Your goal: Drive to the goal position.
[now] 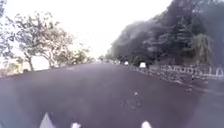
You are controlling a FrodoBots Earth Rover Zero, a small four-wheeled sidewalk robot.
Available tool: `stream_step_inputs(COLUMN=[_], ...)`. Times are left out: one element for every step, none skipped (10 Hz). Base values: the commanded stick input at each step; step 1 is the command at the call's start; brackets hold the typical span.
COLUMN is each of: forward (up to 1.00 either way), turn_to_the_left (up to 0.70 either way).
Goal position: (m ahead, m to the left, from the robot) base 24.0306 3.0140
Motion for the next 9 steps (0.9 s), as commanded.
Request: stream_step_inputs(forward=[0.85,0.85,0.85,0.85,0.85,0.85,0.85,0.85,0.85], turn_to_the_left=[-0.08,-0.08,-0.05,-0.01,0.0,0.0,0.0,0.0,0.0])
